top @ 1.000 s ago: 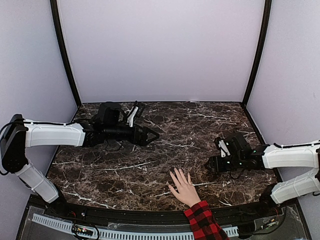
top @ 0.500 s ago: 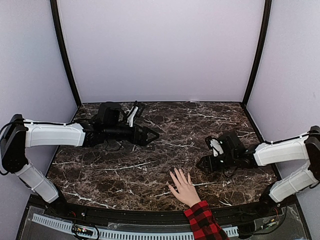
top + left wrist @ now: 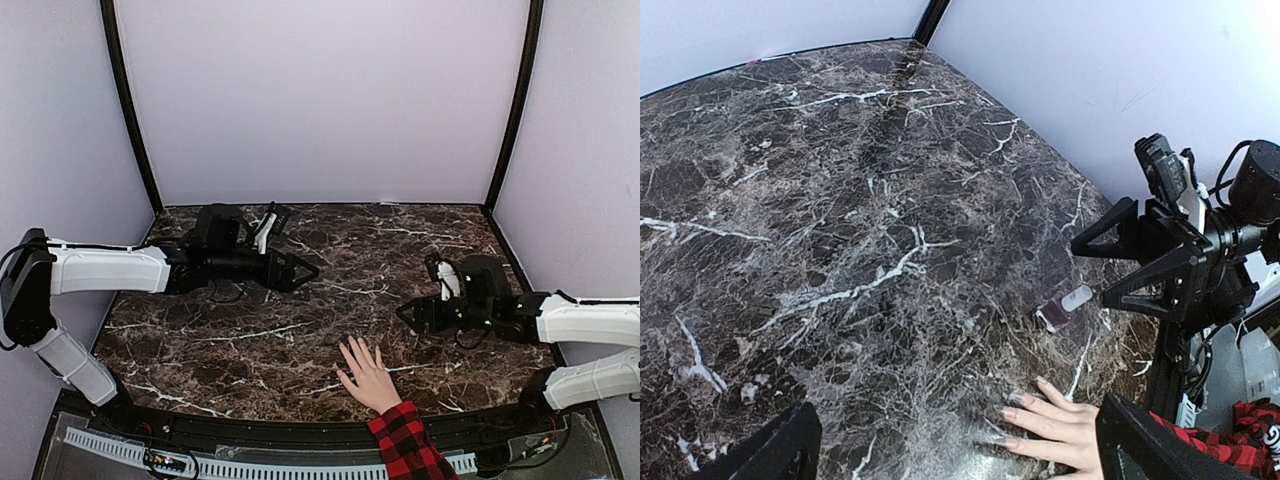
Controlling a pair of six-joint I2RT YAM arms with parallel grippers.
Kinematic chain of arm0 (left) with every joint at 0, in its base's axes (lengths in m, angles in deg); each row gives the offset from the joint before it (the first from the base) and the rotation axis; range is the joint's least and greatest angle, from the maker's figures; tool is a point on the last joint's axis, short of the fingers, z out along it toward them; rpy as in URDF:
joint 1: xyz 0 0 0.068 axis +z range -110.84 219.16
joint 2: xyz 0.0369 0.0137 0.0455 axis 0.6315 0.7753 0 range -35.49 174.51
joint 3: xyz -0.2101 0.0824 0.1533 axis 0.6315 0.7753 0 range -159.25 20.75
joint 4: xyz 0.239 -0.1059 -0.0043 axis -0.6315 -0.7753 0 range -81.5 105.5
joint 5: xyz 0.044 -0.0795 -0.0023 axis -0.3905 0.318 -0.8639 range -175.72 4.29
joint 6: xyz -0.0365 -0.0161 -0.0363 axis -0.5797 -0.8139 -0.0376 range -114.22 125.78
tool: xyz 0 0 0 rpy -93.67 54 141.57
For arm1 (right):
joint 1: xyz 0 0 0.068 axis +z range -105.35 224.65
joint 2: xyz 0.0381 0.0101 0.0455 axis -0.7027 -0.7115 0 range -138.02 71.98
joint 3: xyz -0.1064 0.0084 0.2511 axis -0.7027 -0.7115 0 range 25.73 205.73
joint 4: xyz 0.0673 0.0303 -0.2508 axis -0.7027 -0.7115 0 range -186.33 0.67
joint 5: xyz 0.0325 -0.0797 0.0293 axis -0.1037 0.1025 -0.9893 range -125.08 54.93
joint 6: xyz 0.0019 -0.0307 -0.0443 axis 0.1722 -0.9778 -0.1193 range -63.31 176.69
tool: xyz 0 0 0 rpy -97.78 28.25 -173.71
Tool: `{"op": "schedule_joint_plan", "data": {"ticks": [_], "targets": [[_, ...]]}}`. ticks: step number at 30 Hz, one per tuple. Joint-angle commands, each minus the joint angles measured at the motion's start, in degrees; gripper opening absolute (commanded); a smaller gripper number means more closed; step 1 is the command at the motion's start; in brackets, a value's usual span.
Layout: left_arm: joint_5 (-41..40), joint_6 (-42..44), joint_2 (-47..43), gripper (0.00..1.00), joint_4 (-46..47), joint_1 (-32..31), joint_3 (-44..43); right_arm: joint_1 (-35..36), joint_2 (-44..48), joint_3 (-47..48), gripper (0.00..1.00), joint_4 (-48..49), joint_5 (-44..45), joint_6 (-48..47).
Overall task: Paint the nails
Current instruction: Pick up the nail polish bottle from the center of the board.
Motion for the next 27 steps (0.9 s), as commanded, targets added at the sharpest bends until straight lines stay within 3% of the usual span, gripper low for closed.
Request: {"op": "schedule_joint_plan", "data": {"ticks": [1, 14, 19, 27], "targets": [[1.5, 0.0, -0.8, 0.99, 1.0, 0.2, -1.1, 0.5, 6.9, -5.6, 0.83, -2.3, 8.3, 6.5], [2.3, -1.1, -0.6, 0.99, 1.6, 0.2, -1.4, 4.5, 0.9, -6.9, 0.74, 0.5, 10.3, 9.6], [2.2, -1.3, -0.6, 0.99, 1.7, 0.2, -1.3, 6.2, -4.1, -4.9, 0.62, 0.3, 12.2, 8.8], [2.4, -1.1, -0.3, 0.99, 2.0, 0.3, -1.5, 6.7, -7.6, -2.6, 0.55, -0.4, 14.1, 5.2]]}}
